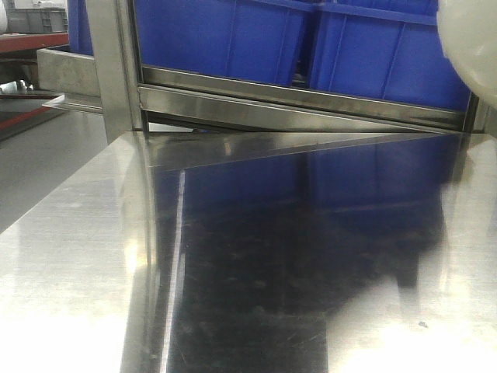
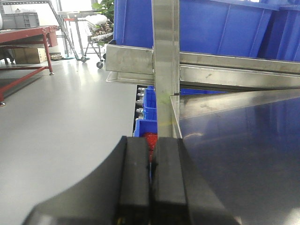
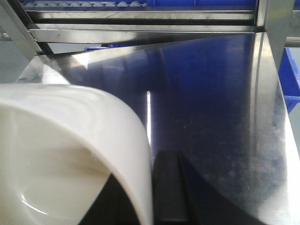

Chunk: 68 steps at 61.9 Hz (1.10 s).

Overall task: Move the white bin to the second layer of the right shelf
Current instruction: 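Lift the white bin off the table with the right gripper, then drive the base away from the table holding the bin in the right gripper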

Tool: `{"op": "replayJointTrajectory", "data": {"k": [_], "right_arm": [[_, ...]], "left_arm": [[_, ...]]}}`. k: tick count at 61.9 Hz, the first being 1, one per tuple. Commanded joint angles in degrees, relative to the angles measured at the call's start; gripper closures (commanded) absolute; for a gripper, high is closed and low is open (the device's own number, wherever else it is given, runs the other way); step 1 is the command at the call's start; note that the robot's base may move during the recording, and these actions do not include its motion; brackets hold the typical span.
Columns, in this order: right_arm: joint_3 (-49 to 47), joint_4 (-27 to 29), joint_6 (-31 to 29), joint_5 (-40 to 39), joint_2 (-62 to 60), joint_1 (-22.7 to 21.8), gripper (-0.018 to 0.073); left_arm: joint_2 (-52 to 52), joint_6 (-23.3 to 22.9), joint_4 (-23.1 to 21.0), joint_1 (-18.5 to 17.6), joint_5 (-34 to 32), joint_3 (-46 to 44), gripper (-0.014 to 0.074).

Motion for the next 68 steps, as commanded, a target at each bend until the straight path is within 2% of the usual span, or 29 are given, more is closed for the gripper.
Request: {"op": "replayJointTrajectory", "data": {"k": [1,68], "right_arm": [[-1.8,1.0,-0.3,-5.7,0.0,-0.3,0.0510],[-1.8,1.0,-0.3,-5.7,0.0,-0.3,0.0510]], "left_arm": [[-0.8,-0.1,-0.3,-0.2,-4.9,2.1,0.0512],[-0.8,-0.1,-0.3,-0.2,-4.9,2.1,0.0512]]}}
